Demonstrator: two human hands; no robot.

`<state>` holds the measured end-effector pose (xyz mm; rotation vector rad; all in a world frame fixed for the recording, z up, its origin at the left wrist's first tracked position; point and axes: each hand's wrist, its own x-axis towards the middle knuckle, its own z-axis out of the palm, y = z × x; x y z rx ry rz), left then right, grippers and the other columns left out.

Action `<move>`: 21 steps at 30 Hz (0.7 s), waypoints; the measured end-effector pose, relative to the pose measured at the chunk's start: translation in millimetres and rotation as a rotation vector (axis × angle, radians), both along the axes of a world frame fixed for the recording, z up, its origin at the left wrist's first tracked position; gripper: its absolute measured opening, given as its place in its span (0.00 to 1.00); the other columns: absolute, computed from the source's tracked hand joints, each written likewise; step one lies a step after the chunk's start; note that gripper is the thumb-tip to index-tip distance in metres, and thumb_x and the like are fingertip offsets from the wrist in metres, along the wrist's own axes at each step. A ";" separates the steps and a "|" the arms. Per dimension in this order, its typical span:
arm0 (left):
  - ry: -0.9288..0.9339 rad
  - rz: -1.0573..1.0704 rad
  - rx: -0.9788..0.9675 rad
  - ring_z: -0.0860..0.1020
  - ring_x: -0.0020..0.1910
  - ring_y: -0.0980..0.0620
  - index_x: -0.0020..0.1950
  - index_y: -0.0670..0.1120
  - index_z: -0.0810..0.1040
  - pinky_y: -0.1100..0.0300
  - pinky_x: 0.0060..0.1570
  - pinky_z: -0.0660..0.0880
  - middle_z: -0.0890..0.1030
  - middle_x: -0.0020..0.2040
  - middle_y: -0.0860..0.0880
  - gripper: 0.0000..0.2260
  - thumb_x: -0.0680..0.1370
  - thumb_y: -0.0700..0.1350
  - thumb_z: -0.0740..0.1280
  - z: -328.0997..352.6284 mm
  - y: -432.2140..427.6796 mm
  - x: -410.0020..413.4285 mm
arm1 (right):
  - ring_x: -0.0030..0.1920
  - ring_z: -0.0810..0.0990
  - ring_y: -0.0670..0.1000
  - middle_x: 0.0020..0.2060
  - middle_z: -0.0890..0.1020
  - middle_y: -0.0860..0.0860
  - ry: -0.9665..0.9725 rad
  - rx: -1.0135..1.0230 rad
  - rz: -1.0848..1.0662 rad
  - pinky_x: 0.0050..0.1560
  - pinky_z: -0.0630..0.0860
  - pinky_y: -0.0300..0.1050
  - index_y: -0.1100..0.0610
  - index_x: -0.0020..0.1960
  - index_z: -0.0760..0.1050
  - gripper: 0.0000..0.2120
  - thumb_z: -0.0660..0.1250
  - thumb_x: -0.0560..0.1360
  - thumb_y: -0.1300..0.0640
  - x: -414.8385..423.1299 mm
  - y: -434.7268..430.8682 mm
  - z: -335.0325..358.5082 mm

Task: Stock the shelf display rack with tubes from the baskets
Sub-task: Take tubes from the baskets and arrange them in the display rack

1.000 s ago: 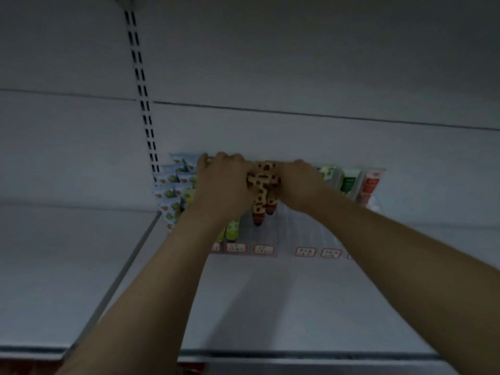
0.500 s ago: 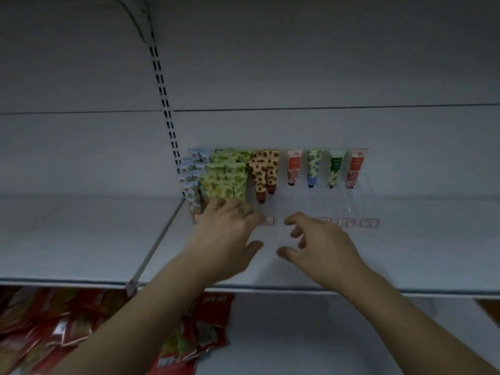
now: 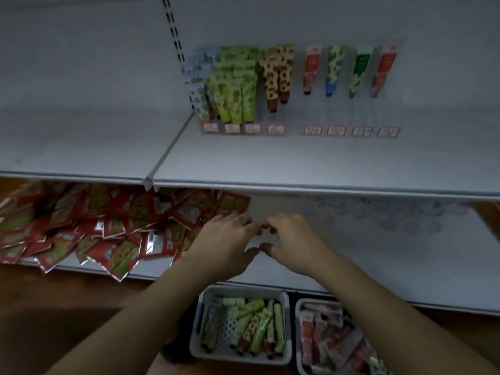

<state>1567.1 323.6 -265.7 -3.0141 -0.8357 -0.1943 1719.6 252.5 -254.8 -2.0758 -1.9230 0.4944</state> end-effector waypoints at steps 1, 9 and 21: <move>0.066 0.028 -0.049 0.77 0.54 0.48 0.60 0.51 0.76 0.56 0.49 0.71 0.77 0.56 0.51 0.15 0.76 0.56 0.64 -10.5 -2.7 -0.8 | 0.61 0.73 0.53 0.62 0.75 0.51 -0.018 -0.075 -0.001 0.60 0.72 0.47 0.52 0.68 0.70 0.23 0.67 0.76 0.46 -2.2 0.2 -15.9; 0.286 0.186 -0.269 0.72 0.64 0.47 0.67 0.51 0.70 0.54 0.61 0.69 0.75 0.64 0.48 0.21 0.77 0.56 0.64 -94.5 7.0 -11.1 | 0.61 0.73 0.55 0.63 0.74 0.53 -0.093 -0.317 0.069 0.57 0.74 0.48 0.52 0.70 0.65 0.27 0.66 0.74 0.46 -8.1 -0.4 -106.3; 0.257 0.383 -0.570 0.75 0.57 0.46 0.62 0.49 0.75 0.53 0.53 0.74 0.77 0.58 0.48 0.17 0.75 0.54 0.66 -200.6 -1.3 -8.5 | 0.53 0.76 0.55 0.56 0.76 0.55 0.023 -0.516 0.071 0.47 0.75 0.46 0.55 0.64 0.71 0.18 0.65 0.74 0.54 -18.6 -4.4 -198.9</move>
